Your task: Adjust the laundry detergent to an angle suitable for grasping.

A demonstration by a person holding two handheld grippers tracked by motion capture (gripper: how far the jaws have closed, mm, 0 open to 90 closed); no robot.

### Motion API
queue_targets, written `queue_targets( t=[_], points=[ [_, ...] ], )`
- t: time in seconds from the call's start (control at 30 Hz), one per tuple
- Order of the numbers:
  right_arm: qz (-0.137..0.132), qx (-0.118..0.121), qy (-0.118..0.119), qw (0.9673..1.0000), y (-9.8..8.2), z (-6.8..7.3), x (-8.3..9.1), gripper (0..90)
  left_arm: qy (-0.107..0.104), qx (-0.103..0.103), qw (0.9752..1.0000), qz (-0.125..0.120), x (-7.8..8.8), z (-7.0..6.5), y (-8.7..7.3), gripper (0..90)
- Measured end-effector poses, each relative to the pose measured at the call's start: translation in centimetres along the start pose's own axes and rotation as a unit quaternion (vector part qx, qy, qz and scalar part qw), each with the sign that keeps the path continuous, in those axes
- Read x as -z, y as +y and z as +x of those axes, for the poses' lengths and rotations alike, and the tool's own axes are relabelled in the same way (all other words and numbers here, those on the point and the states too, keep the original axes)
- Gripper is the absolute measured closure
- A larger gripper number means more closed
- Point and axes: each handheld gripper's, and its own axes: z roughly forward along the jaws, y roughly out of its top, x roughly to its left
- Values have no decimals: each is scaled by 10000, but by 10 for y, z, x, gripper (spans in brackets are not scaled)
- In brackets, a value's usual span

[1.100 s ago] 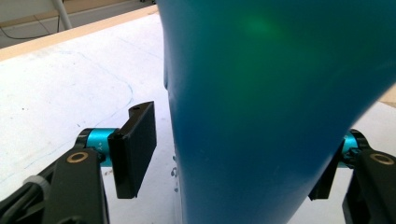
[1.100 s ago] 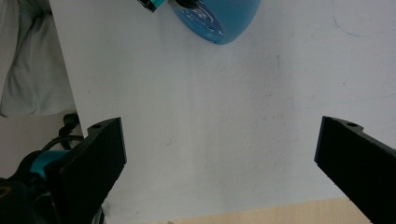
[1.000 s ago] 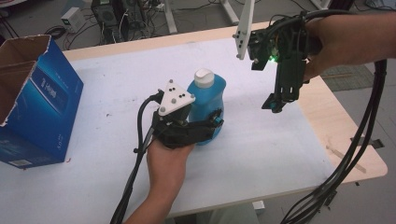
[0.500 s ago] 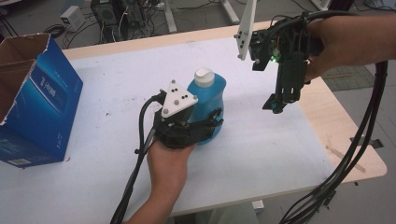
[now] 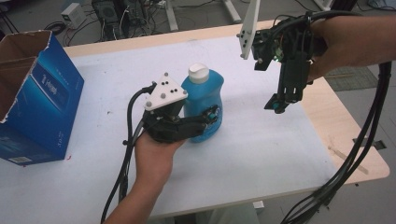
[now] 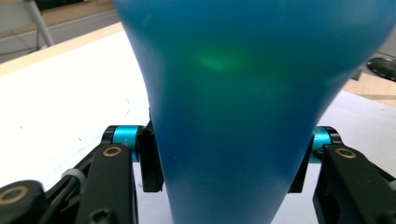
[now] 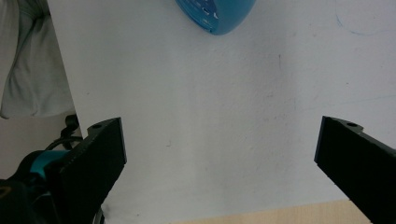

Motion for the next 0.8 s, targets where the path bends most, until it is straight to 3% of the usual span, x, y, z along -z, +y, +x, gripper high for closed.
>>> queue_targets(
  t=[0.2, 0.3, 0.53, 0.6, 0.63, 0.7, 0.73, 0.8],
  points=[
    [3, 1, 5, 10000, 3, 0, -1, 15, -284, -52, 9995, -114, 10, 10, 7, 464],
    [-3, 17, 14, 10000, 2, -1, -1, 15, -575, -177, 9981, -137, 19, 19, 16, 463],
    [-30, -18, 9, 10000, 1, 0, 0, 14, -983, -546, 9936, -132, 34, 39, 32, 462],
    [-21, -30, 8, 10000, 1, 0, 0, 15, -1157, -640, 9911, -123, 38, 46, 37, 462],
    [-17, -9, 13, 10000, 1, 0, 0, 15, -1291, -748, 9887, -112, 42, 53, 42, 461],
    [-22, -3, 15, 10000, 2, -1, 0, 15, -1345, -800, 9876, -113, 43, 55, 45, 462],
    [-24, -31, 18, 10000, 2, 0, 0, 15, -1441, -916, 9853, -68, 45, 60, 50, 461],
    [-20, -14, 19, 10000, 4, -1, 0, 14, -1542, -1003, 9829, -64, 46, 64, 55, 461]
  ],
)
